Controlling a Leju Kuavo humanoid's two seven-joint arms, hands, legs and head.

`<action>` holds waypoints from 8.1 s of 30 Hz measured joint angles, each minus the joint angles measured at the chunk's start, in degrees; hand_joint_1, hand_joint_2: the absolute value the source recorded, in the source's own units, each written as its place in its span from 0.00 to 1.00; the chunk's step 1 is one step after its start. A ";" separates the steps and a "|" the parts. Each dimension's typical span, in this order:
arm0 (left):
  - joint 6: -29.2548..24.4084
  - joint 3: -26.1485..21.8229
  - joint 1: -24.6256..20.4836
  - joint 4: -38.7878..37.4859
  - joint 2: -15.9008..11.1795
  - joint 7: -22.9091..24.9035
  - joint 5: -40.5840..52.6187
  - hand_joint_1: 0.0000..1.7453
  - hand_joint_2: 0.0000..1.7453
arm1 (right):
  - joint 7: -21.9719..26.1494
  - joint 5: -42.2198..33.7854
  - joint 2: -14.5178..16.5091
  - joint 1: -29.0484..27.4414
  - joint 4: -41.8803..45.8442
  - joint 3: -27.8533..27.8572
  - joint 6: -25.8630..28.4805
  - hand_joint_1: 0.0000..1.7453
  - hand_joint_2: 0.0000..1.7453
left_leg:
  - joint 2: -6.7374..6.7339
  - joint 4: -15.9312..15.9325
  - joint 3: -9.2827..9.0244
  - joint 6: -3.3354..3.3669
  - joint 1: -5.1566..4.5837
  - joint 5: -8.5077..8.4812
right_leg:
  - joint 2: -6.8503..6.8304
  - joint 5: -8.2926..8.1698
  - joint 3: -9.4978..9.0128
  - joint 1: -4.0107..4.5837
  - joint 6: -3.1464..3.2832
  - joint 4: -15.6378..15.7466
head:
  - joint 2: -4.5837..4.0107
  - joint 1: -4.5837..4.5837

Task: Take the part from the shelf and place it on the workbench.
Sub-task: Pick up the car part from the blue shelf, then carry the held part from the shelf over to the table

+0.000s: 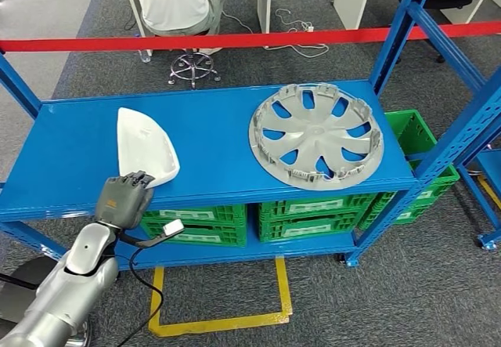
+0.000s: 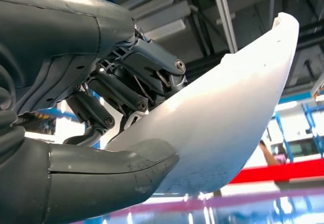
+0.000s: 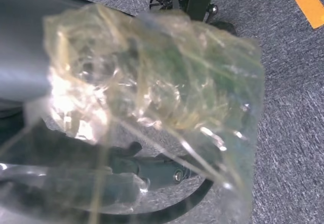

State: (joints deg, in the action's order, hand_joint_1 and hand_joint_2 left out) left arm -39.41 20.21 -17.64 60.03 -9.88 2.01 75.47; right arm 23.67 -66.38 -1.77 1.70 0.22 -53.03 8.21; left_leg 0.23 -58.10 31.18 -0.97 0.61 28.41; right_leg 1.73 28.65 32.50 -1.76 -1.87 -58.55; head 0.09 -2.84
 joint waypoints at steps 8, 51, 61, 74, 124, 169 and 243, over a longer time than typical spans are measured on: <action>-0.40 -3.28 2.49 18.62 0.14 -5.47 13.04 1.00 1.00 | 0.61 -1.27 0.00 0.09 0.00 -0.69 -0.64 0.00 0.00 | 0.00 0.00 0.07 0.00 0.00 0.00 | 0.00 0.00 0.06 0.00 0.00 0.00 | 0.00 0.01; -0.49 -5.09 3.93 42.45 -1.30 -14.51 14.23 1.00 1.00 | -1.03 -2.48 -0.21 1.15 3.75 -2.89 1.55 0.00 0.00 | 0.00 -0.11 0.10 0.05 -0.02 0.01 | -0.03 -0.04 0.07 -0.06 -0.05 0.03 | 0.00 0.00; -0.34 -5.86 7.08 41.74 -5.42 -6.21 14.18 1.00 1.00 | -2.02 -4.20 0.15 1.16 4.91 -3.04 3.75 0.00 0.00 | -0.68 1.49 0.15 2.13 0.02 -1.78 | -0.62 2.12 1.74 -0.10 -1.27 -2.72 | 0.00 0.21; -0.42 -7.41 11.77 41.28 -8.98 -2.68 14.34 1.00 1.00 | -3.05 -5.66 1.43 1.26 5.67 -3.04 6.72 0.00 0.00 | -1.30 0.47 2.53 -0.41 -0.12 -3.52 | -1.91 1.24 -2.36 0.30 0.32 0.72 | 0.00 0.37; -0.54 -21.65 32.68 52.47 -15.63 3.45 14.35 1.00 1.00 | -2.75 -7.07 4.46 0.72 3.97 -2.31 3.26 0.00 0.00 | -1.02 2.96 -1.79 2.41 -0.27 -0.96 | -1.75 4.42 7.36 1.25 -0.09 -8.68 | 0.00 0.13; -0.52 -32.18 42.50 55.12 -7.56 -3.52 7.37 1.00 1.00 | -2.21 -9.42 5.80 0.56 0.48 -2.51 1.93 0.00 0.00 | -0.56 -3.66 4.76 -0.39 -0.50 1.57 | -2.25 -0.63 -5.21 2.07 3.67 5.32 | 0.00 -0.08; -0.50 -29.54 39.22 47.38 -6.25 -4.14 -6.51 1.00 1.00 | -1.20 -11.43 8.04 -0.03 0.15 -2.76 6.35 0.00 0.00 | -0.91 2.49 0.95 0.49 -0.09 -4.36 | -2.07 1.14 -4.48 2.23 2.04 3.15 | 0.00 0.03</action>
State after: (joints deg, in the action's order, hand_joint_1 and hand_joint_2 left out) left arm -39.91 -9.33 21.59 107.40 -16.13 -2.13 68.96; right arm 22.47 -77.81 6.27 1.68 0.37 -55.79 14.56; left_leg -0.68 -55.61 32.13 -0.47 0.53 24.05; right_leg -0.33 29.79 28.02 0.47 0.17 -55.40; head 0.09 -2.81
